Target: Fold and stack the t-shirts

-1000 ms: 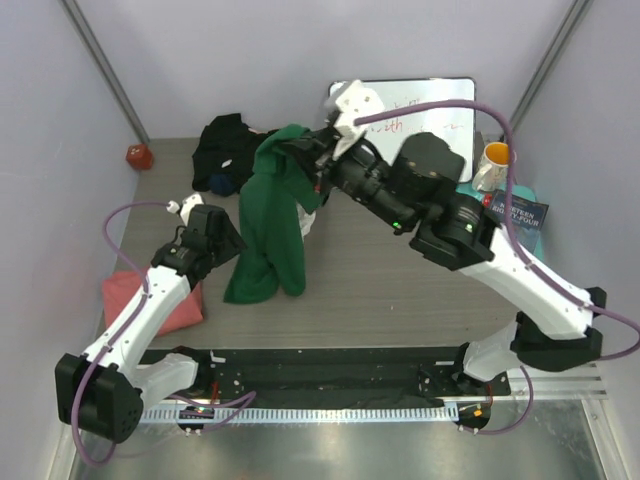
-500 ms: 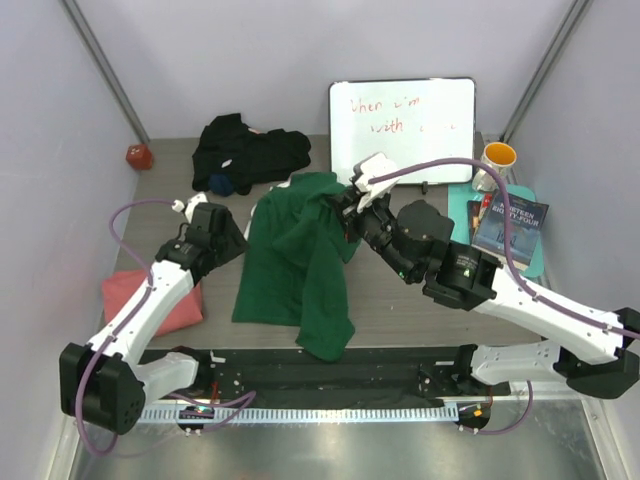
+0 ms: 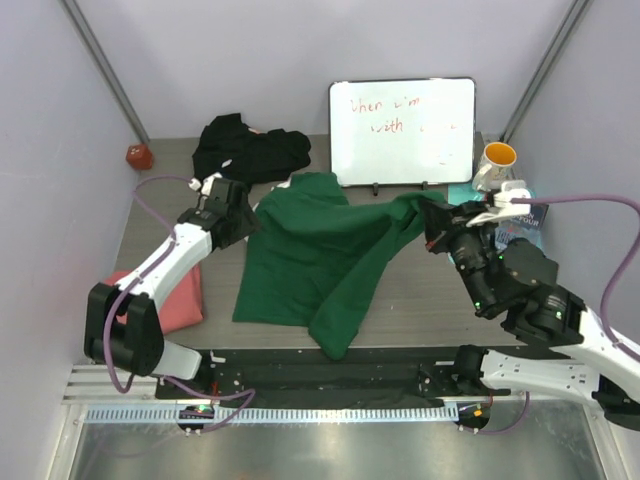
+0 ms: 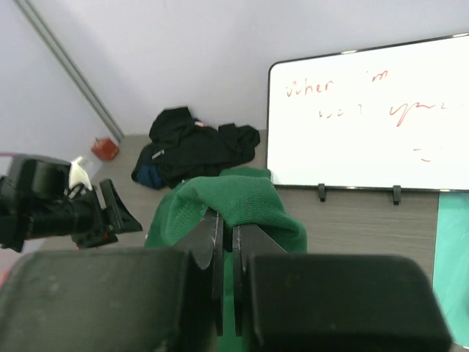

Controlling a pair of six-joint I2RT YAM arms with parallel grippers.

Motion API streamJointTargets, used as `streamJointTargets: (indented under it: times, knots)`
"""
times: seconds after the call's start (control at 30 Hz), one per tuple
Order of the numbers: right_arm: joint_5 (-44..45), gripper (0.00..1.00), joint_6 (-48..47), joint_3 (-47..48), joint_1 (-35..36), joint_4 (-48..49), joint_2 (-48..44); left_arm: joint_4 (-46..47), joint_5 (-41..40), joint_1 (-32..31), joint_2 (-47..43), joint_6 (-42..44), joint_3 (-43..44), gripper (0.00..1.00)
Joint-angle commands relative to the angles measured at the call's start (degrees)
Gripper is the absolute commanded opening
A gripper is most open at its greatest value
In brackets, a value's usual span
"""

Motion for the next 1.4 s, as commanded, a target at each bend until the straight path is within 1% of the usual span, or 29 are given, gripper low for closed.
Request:
streamJointTargets:
  times: [0.0,0.27,0.4,0.6,0.8,0.97,1.1,1.37]
  knots:
    - [4.65,0.01,2.39,1.07,0.29,0.7,-2.24,2.55,0.02,0.01,4.67,0.15,4.12,0.66]
    - [4.65,0.01,1.69,1.25,0.29,1.23,-2.95,4.05,-1.64,0.01,10.64,0.41,7.81,0.67]
    - [5.87,0.01,-0.68,2.13,0.29,3.25,-3.04,2.91,-2.17,0.18,13.81,1.29,11.32,0.67]
    - [6.23,0.01,-4.02,4.59,0.29,4.39,-1.72,3.34,-2.0,0.18,14.87,1.29,13.17,0.68]
    - [7.02,0.01,-5.87,6.08,0.29,4.92,-1.1,3.78,-2.52,0.27,15.83,1.64,13.18,0.68]
    - [11.23,0.01,-7.98,7.23,0.29,4.39,-0.75,3.34,-2.35,0.71,16.54,1.73,13.96,0.68]
    - [15.01,0.01,-9.21,7.23,0.29,4.3,-1.98,3.6,-2.44,1.15,15.05,1.82,13.88,0.68]
    - [19.67,0.01,-9.21,9.16,0.38,0.26,-3.91,3.69,-1.65,1.59,13.81,3.05,13.79,0.68]
